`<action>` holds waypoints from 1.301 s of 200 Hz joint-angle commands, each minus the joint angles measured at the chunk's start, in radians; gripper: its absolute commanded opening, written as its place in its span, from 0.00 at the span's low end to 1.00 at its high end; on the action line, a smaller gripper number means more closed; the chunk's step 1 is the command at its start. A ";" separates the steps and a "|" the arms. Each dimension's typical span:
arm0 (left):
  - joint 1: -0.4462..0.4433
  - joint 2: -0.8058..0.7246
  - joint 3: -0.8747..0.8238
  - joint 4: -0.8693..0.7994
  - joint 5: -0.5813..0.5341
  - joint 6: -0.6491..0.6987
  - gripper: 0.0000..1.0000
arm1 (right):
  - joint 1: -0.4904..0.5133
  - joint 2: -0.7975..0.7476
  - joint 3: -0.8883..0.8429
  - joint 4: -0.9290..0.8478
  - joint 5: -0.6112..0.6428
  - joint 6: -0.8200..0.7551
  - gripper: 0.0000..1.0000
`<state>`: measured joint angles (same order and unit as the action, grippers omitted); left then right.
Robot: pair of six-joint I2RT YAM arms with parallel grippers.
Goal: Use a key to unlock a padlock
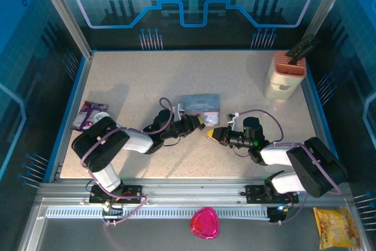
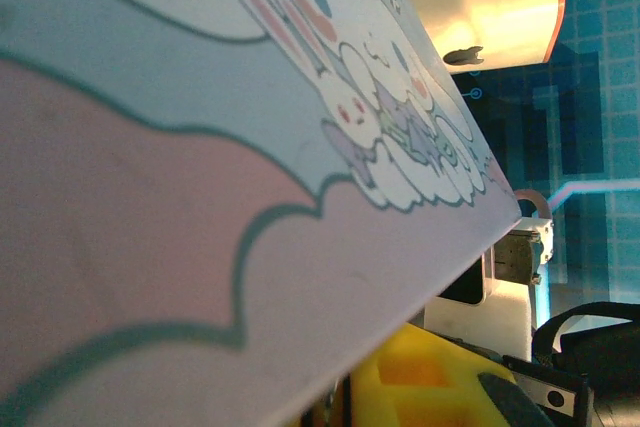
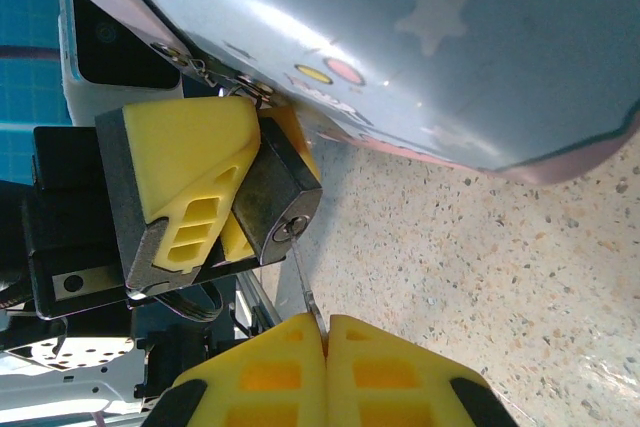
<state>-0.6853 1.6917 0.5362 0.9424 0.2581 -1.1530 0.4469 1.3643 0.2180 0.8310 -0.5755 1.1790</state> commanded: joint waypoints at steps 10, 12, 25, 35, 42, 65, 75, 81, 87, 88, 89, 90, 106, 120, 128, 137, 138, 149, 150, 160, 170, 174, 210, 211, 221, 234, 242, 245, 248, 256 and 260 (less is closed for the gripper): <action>-0.033 -0.053 0.038 0.071 0.058 -0.001 0.09 | 0.015 0.005 0.035 0.022 0.045 0.005 0.00; -0.033 -0.055 0.038 0.070 0.058 -0.001 0.09 | 0.015 0.007 0.035 0.022 0.045 0.004 0.00; -0.034 -0.056 0.038 0.070 0.057 -0.002 0.08 | 0.016 0.008 0.035 0.026 0.045 0.005 0.00; -0.036 -0.056 0.039 0.068 0.056 0.000 0.08 | 0.015 0.011 0.037 0.032 0.044 0.008 0.00; -0.039 -0.056 0.039 0.064 0.055 0.003 0.09 | 0.017 0.013 0.039 0.037 0.041 0.011 0.00; -0.054 -0.060 0.047 0.035 0.050 0.019 0.08 | 0.018 0.053 0.050 0.128 0.002 0.070 0.00; -0.059 -0.059 0.045 0.039 0.049 0.017 0.08 | 0.017 0.073 0.048 0.179 0.000 0.104 0.00; -0.060 -0.059 0.043 0.043 0.048 0.015 0.08 | 0.018 0.082 0.047 0.196 0.002 0.111 0.00; -0.063 -0.058 0.044 0.045 0.048 0.013 0.08 | 0.018 0.087 0.046 0.197 0.004 0.110 0.00; -0.062 -0.058 0.044 0.045 0.048 0.014 0.08 | 0.018 0.087 0.047 0.197 0.005 0.110 0.00; -0.063 -0.058 0.044 0.045 0.047 0.013 0.08 | 0.017 0.088 0.046 0.195 0.006 0.108 0.00; -0.064 -0.059 0.044 0.047 0.047 0.012 0.08 | 0.018 0.088 0.046 0.194 0.006 0.107 0.00; -0.067 -0.062 0.044 0.051 0.049 0.008 0.08 | 0.018 0.092 0.043 0.169 0.022 0.085 0.00; -0.069 -0.068 0.043 0.049 0.052 0.005 0.08 | 0.018 0.096 0.047 0.161 0.025 0.076 0.00; -0.072 -0.072 0.041 0.049 0.052 0.003 0.08 | 0.016 0.099 0.046 0.165 0.025 0.074 0.00; -0.073 -0.077 0.039 0.049 0.053 -0.001 0.07 | 0.014 0.103 0.047 0.166 0.028 0.071 0.00; -0.073 -0.078 0.039 0.049 0.054 -0.002 0.07 | 0.013 0.103 0.048 0.166 0.028 0.070 0.00; -0.078 -0.086 0.040 0.048 0.058 -0.006 0.07 | 0.001 0.110 0.047 0.173 0.027 0.065 0.00; -0.079 -0.088 0.040 0.048 0.058 -0.006 0.07 | -0.001 0.110 0.047 0.174 0.026 0.065 0.00; -0.084 -0.098 0.039 0.043 0.061 -0.008 0.06 | -0.016 0.120 0.045 0.192 0.017 0.065 0.00; -0.088 -0.108 0.038 0.034 0.064 -0.007 0.06 | -0.031 0.133 0.046 0.214 0.006 0.071 0.00; -0.088 -0.114 0.037 0.031 0.064 -0.007 0.06 | -0.034 0.139 0.049 0.221 0.001 0.072 0.00; -0.095 -0.147 0.033 0.017 0.064 -0.006 0.06 | -0.043 0.200 0.060 0.299 -0.017 0.105 0.00; -0.095 -0.148 0.033 0.017 0.063 -0.005 0.06 | -0.044 0.203 0.060 0.301 -0.017 0.107 0.00; -0.096 -0.151 0.036 0.010 0.061 -0.001 0.06 | -0.043 0.220 0.061 0.339 -0.021 0.126 0.00; -0.099 -0.155 0.040 0.002 0.060 0.004 0.06 | -0.038 0.242 0.063 0.371 -0.019 0.143 0.00; -0.101 -0.150 0.043 0.002 0.059 0.005 0.06 | -0.033 0.251 0.066 0.384 -0.019 0.150 0.00; -0.102 -0.150 0.045 0.001 0.060 0.005 0.06 | -0.030 0.254 0.067 0.387 -0.018 0.151 0.00; -0.101 -0.149 0.046 0.001 0.061 0.004 0.05 | -0.029 0.255 0.068 0.390 -0.016 0.153 0.00; -0.102 -0.144 0.049 0.003 0.061 0.004 0.06 | -0.025 0.257 0.067 0.394 -0.012 0.154 0.00; -0.102 -0.143 0.051 0.006 0.061 0.002 0.06 | -0.024 0.257 0.067 0.395 -0.011 0.154 0.00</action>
<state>-0.7097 1.6070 0.5377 0.8089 0.1410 -1.1507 0.4225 1.5993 0.2321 1.1362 -0.6720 1.3029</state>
